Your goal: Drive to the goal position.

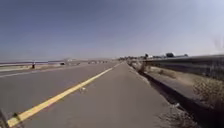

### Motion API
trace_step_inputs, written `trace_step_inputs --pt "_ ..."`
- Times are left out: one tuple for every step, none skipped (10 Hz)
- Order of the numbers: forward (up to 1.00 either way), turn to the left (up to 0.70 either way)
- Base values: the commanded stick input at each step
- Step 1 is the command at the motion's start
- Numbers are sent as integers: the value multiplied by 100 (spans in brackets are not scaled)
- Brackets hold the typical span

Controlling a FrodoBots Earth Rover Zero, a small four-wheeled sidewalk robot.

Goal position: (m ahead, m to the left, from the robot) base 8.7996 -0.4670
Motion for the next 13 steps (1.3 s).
trace_step_inputs --pt "50 0" --pt "50 0" --pt "50 0" --pt "50 0" --pt "50 0" --pt "50 0" --pt "50 0" --pt "50 0" --pt "50 0" --pt "50 0" --pt "50 0" --pt "50 0" --pt "50 0"
